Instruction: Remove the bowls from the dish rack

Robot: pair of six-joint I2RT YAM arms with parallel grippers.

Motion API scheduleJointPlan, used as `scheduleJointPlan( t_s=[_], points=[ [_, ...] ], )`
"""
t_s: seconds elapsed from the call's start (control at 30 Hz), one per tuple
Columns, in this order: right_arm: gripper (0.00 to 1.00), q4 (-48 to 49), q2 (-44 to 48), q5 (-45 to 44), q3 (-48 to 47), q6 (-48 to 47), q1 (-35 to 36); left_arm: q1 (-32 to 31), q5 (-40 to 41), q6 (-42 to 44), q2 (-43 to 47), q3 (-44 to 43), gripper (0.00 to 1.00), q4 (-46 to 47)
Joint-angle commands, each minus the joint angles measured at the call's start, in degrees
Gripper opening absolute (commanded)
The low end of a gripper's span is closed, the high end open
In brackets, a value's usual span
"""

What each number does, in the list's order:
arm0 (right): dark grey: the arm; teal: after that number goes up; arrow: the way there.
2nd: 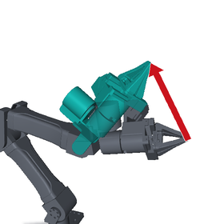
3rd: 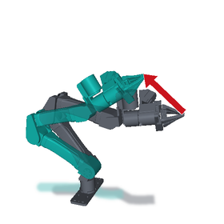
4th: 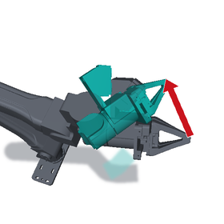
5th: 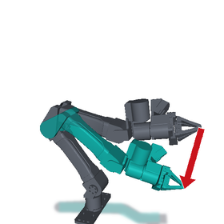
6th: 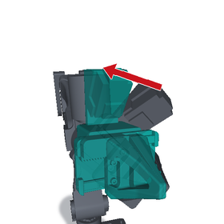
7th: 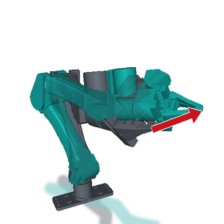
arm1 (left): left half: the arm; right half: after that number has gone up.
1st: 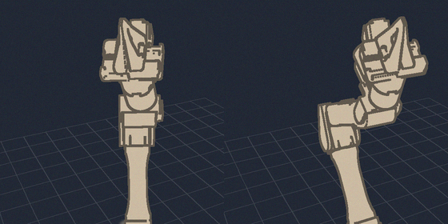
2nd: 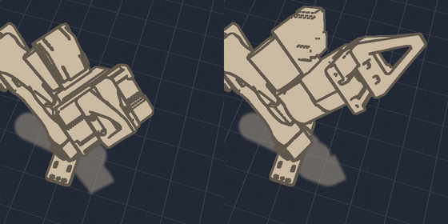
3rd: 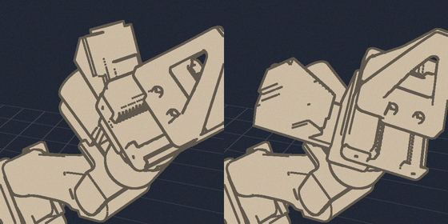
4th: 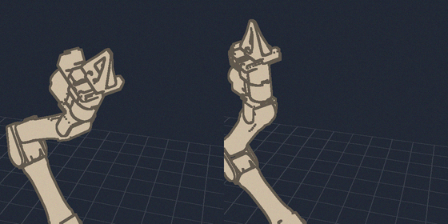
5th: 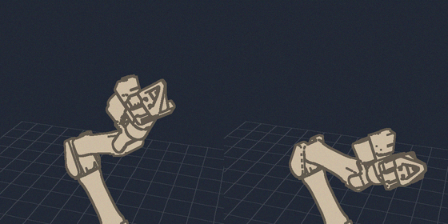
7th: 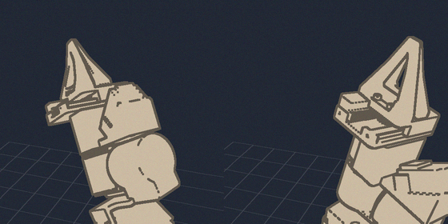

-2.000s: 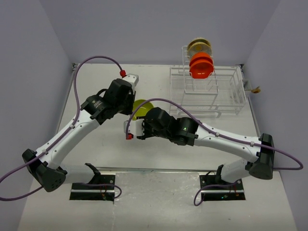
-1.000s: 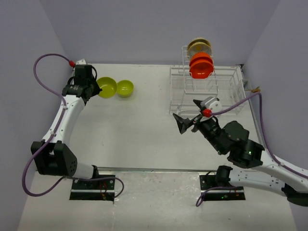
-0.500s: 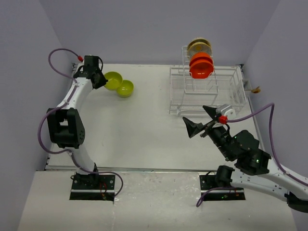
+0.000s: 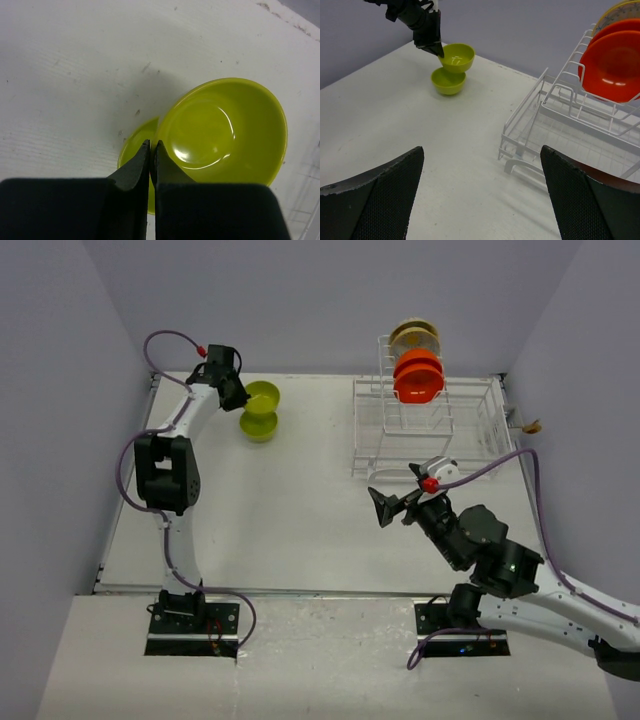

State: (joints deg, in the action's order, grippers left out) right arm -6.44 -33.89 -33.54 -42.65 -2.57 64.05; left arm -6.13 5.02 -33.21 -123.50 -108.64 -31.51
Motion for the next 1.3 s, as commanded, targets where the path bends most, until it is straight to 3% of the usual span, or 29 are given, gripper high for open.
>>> scheduleJointPlan(
  t_s=[0.0, 0.67, 0.9, 0.97, 1.23, 1.27],
  points=[
    [0.99, 0.90, -1.62, -1.35, 0.11, -0.24, -0.16, -0.11, 0.00, 1.57, -0.42, -2.28, 0.00, -0.57],
    [0.99, 0.81, -3.20, -2.94, 0.47, -0.60, -0.16, -0.72, 2.98, 0.87, 6.69, 7.30, 0.00, -1.19],
    [0.99, 0.81, -3.46, -2.94, 0.55, -0.68, -0.15, -0.72, -0.35, 0.43, 7.22, 9.14, 0.01, 0.12],
    [0.99, 0.90, -3.38, -2.67, 0.64, -0.60, -0.16, -0.72, -1.32, 0.25, 7.22, 9.32, 0.12, 0.39],
    [0.99, 0.81, -3.29, -2.85, 0.56, -0.07, -0.16, -0.55, -2.99, -0.89, 12.05, 13.36, 0.41, 1.80],
    [0.99, 0.81, -3.46, -2.85, 0.55, -0.07, -0.16, -0.55, -3.60, -1.24, 14.32, 15.45, 0.54, 2.15]
  ],
)
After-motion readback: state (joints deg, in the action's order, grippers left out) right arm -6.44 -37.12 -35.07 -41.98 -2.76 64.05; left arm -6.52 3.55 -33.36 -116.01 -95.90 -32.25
